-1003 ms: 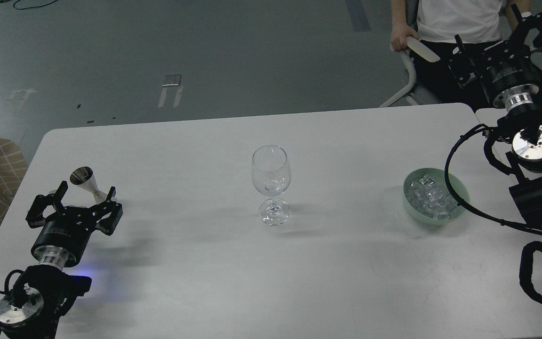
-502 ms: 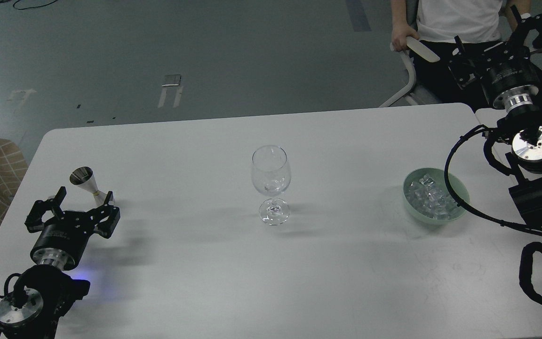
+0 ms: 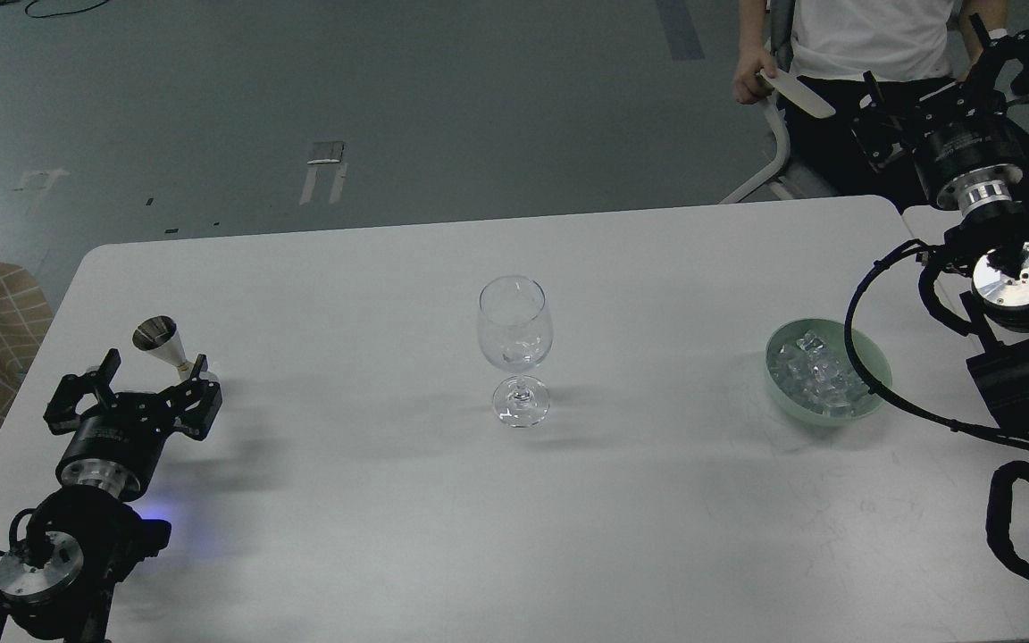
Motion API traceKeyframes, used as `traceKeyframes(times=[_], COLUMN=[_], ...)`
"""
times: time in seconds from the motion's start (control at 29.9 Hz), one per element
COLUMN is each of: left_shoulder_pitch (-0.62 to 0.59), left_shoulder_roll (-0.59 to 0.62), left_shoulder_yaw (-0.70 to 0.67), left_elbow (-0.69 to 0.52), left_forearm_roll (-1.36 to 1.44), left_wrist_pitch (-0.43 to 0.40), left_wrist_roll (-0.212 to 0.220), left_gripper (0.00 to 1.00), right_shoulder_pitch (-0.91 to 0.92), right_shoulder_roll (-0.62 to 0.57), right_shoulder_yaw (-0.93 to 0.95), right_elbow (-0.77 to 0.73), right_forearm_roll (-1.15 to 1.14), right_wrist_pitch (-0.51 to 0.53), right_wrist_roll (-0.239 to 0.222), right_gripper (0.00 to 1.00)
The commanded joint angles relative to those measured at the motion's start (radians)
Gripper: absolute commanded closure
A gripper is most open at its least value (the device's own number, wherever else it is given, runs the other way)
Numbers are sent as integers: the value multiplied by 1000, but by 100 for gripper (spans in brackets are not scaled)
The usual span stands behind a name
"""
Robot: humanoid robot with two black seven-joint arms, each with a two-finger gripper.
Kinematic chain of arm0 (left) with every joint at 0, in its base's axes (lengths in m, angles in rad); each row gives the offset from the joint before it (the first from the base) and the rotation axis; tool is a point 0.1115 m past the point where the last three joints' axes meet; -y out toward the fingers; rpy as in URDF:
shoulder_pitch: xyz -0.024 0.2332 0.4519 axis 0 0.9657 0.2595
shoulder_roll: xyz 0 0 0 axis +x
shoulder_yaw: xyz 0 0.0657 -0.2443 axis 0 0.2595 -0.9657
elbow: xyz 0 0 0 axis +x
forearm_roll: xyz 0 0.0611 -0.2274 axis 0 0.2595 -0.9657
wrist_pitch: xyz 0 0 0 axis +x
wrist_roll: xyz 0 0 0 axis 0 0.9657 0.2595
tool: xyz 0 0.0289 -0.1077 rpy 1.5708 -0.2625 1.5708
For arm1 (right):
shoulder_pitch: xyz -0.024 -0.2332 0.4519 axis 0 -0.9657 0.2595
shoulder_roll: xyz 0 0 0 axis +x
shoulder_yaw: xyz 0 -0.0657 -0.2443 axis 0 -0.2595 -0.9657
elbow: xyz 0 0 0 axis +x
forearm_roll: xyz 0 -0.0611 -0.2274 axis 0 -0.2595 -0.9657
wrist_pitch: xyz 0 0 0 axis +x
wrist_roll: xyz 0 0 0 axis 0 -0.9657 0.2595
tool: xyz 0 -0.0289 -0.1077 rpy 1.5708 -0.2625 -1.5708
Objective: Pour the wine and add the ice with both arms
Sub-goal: 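Align the open left gripper around the silver jigger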
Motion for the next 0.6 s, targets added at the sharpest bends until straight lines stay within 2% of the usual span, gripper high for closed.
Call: traceKeyframes(times=[0.0, 0.57], left_shoulder_pitch=[-17, -76], left_shoulder_roll=[-2, 3], left_shoulder_yaw=[0, 10], left_elbow=[23, 97], left_forearm_roll=[0, 9], left_wrist_pitch=[14, 10], left_wrist_roll=[-2, 1], left_gripper=[8, 8], right_shoulder_pitch=[0, 0], right_shoulder_roll=[0, -2], right_shoulder_yaw=[0, 0], right_elbow=[0, 0], right_forearm_roll=[0, 0], right_wrist_pitch=[0, 0], right_wrist_roll=[-1, -1], right_gripper=[0, 0])
